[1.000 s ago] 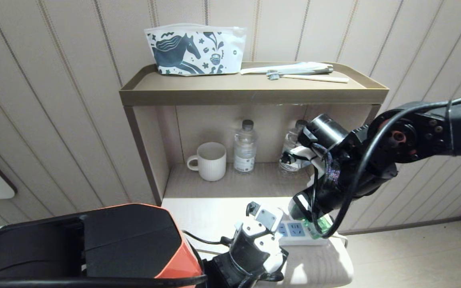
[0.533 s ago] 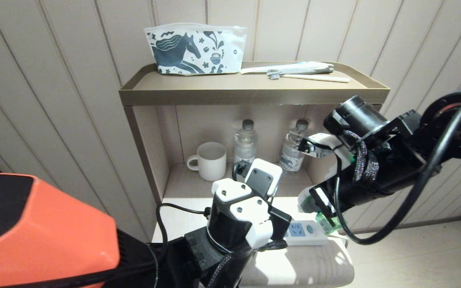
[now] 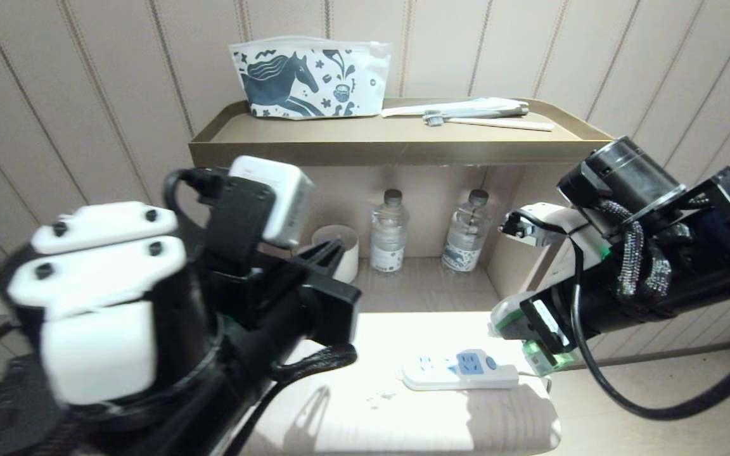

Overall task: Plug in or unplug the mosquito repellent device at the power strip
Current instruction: Place the mosquito repellent liquid on the table

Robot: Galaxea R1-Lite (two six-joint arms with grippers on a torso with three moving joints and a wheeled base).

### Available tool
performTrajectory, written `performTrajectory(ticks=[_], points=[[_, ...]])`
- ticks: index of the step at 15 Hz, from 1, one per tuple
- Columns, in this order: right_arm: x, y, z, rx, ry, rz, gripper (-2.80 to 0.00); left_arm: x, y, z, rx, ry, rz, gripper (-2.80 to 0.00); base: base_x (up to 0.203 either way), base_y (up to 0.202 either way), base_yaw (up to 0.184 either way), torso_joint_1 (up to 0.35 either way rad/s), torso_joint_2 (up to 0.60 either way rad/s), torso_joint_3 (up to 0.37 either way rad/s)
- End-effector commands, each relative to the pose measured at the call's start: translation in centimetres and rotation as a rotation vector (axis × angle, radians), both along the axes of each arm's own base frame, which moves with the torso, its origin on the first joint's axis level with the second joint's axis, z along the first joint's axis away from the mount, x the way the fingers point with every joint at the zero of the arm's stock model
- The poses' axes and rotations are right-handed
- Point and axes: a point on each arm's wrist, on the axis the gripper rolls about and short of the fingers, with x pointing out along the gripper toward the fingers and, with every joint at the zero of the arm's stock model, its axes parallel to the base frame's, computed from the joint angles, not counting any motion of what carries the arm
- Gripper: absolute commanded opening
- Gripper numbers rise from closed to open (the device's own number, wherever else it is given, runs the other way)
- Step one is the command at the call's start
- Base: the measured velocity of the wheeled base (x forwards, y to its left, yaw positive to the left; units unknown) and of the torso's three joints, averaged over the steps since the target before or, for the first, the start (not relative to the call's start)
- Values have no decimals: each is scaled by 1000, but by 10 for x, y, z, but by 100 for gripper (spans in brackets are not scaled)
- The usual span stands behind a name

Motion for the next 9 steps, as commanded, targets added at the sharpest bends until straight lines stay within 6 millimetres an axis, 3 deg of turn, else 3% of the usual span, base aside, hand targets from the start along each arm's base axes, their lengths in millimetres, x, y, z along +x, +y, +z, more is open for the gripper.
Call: performTrajectory(ticks=[1, 3, 5, 7, 9], points=[[-12, -7, 5, 10, -15, -2, -280, -30, 83, 43, -145, -84, 91, -280, 0, 0, 0, 0, 0, 0], [-20, -12, 4, 11, -17, -5, -280, -58, 151, 55, -180, -121, 200, -280, 0, 0, 0, 0, 0, 0], [-23, -14, 4, 15, -15, -7, -280, -96, 206, 47, -124, -96, 333, -280, 0, 0, 0, 0, 0, 0], [-26, -15, 3, 16, -12, -8, -280, -130, 237, 28, -43, -13, 586, -280, 0, 0, 0, 0, 0, 0], [-29, -17, 2, 16, -9, -10, -280, -142, 242, 15, -42, 16, 845, -280, 0, 0, 0, 0, 0, 0]])
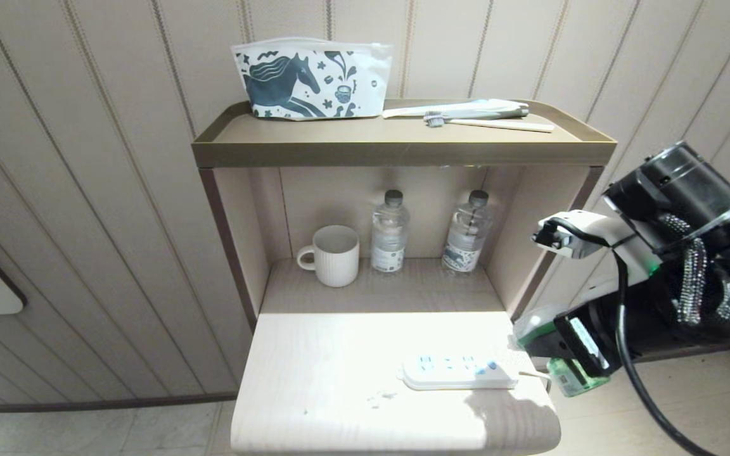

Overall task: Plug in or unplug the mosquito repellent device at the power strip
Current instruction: Place the mosquito repellent liquid on the table

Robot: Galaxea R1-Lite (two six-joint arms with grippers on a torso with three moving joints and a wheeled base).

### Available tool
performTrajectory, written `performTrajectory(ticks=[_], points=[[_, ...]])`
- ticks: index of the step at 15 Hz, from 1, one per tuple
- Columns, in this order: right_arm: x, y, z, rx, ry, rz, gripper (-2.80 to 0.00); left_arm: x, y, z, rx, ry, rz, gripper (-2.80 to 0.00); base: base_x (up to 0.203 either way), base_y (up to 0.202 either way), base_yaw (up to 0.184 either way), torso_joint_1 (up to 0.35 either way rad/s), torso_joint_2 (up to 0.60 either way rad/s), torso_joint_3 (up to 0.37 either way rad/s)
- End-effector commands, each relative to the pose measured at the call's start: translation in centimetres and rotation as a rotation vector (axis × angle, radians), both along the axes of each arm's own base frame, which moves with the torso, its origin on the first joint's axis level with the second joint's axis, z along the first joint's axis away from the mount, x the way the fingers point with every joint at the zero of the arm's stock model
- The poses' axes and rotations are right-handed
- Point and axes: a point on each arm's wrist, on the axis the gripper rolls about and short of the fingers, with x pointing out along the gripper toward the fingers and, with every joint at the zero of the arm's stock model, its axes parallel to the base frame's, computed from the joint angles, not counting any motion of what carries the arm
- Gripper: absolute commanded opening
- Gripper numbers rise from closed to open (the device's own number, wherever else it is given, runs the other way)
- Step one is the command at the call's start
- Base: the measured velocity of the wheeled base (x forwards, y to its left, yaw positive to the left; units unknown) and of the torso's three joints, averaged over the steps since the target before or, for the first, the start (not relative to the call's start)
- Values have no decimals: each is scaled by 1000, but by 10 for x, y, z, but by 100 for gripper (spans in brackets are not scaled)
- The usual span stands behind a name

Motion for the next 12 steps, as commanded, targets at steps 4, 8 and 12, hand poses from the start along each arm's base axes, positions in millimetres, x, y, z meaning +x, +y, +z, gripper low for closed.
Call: performTrajectory(ticks=[4, 8, 12], points=[[-5, -3, -5, 18, -7, -28, -280, -44, 13, -81, 2, 80, 400, -280, 0, 0, 0, 0, 0, 0], [6, 3, -23, 50, -238, -154, -280, -51, 5, -133, 4, 117, 201, -280, 0, 0, 0, 0, 0, 0], [9, 16, -33, 113, -510, -248, -280, -55, -1, -171, 32, 82, -49, -280, 0, 0, 0, 0, 0, 0]])
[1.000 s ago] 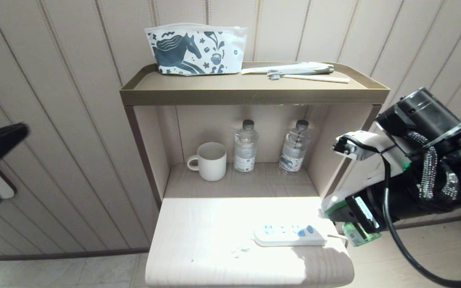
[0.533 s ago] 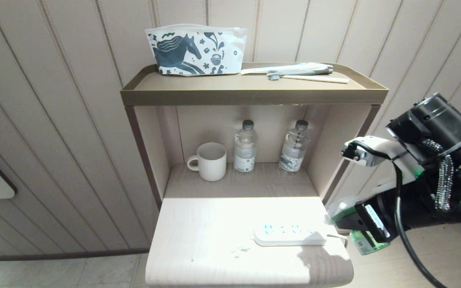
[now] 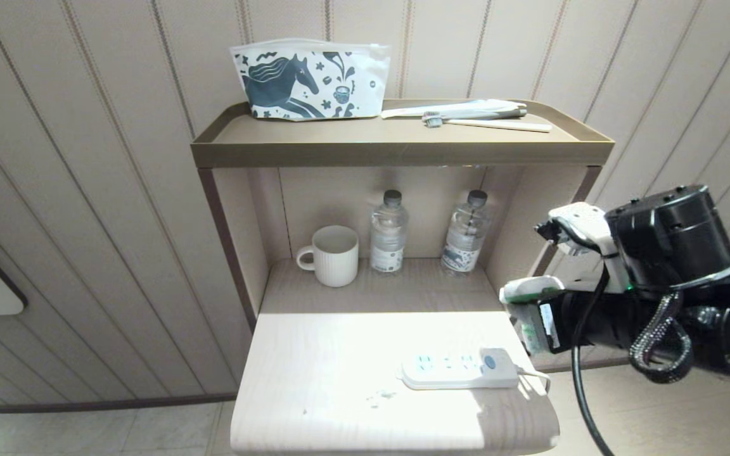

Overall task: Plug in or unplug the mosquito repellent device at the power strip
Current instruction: Place the mosquito repellent liquid on the table

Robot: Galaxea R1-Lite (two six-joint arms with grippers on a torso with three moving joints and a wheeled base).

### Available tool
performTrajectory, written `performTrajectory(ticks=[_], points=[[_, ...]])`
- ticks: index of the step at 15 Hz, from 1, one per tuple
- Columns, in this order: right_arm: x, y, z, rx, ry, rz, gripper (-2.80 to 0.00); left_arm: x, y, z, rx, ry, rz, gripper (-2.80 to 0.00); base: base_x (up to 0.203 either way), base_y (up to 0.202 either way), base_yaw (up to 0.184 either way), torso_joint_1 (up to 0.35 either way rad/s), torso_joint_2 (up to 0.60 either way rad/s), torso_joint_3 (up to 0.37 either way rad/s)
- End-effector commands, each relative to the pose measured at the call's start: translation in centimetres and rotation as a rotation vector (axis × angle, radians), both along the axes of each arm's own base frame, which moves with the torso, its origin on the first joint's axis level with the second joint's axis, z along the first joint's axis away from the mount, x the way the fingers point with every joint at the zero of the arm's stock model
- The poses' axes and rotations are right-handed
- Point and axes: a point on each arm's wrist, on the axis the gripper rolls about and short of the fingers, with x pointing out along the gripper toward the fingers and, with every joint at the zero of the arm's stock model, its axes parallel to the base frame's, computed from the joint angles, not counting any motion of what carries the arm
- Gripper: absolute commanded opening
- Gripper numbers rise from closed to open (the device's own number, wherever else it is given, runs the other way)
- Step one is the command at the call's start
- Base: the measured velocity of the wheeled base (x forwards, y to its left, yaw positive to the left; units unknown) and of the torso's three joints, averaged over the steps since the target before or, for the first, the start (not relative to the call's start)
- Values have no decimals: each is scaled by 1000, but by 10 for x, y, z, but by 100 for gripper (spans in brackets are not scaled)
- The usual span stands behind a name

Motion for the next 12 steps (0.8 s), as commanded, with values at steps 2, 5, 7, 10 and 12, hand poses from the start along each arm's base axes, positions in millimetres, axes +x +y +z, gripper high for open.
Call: performTrajectory(ticks=[2, 5, 7, 10, 12], points=[[0, 7, -3, 83, -188, -25, -280, -5, -3, -22, -40, -57, -139, -280, 0, 0, 0, 0, 0, 0], [2, 9, -12, 110, -250, -64, -280, -4, -3, -21, -27, -79, -139, -280, 0, 0, 0, 0, 0, 0], [5, 14, -21, 100, -267, -93, -280, 0, -3, -19, 74, -141, -147, -280, 0, 0, 0, 0, 0, 0], [2, 42, -39, 82, -355, -123, -280, 1, -4, -21, 99, -140, -177, -280, 0, 0, 0, 0, 0, 0], [-3, 49, -37, 36, -402, -106, -280, 0, -4, -21, 67, -137, -178, -280, 0, 0, 0, 0, 0, 0]])
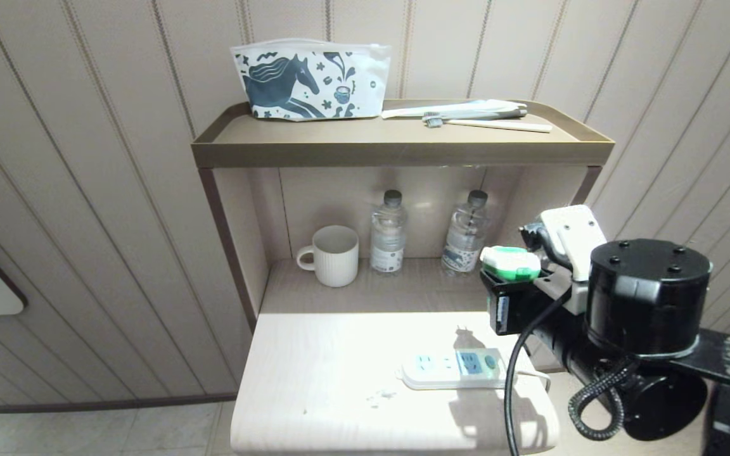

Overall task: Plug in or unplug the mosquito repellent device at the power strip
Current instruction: Place the mosquito repellent liquid on the table

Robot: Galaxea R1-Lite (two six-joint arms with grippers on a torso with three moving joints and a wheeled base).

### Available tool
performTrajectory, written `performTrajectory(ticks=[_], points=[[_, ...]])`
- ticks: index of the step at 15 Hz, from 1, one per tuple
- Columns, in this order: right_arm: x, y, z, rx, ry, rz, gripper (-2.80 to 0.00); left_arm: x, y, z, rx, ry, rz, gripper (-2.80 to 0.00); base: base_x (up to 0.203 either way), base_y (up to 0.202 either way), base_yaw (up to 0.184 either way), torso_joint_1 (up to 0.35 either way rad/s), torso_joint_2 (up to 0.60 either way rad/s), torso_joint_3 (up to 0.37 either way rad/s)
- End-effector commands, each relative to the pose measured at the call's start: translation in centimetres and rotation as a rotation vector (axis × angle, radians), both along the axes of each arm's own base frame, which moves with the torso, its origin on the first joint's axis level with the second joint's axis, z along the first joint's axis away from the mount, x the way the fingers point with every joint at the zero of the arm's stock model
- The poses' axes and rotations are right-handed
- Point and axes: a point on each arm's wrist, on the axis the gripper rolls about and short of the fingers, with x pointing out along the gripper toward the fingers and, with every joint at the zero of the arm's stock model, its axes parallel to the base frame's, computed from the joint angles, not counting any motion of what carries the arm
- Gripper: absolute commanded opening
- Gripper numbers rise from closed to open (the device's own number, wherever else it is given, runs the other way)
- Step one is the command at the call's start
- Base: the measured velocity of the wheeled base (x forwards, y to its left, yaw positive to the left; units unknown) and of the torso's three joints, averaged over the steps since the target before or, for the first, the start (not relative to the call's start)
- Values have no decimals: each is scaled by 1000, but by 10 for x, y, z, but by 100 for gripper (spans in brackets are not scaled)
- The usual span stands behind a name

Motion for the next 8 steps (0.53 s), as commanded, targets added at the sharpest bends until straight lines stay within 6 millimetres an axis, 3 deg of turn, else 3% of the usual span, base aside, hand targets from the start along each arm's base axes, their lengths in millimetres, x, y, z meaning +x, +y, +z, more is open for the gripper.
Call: performTrajectory(ticks=[1, 4, 8], points=[[-2, 9, -7, -41, -3, 13, -280, 0, 0, 0, -30, -2, -1, -280, 0, 0, 0, 0, 0, 0], [-2, 13, -6, -39, -9, 25, -280, 3, 0, 4, -93, -125, -25, -280, 0, 0, 0, 0, 0, 0], [0, 15, -13, -60, 12, 28, -280, 3, -2, -16, -54, 83, -88, -280, 0, 0, 0, 0, 0, 0]])
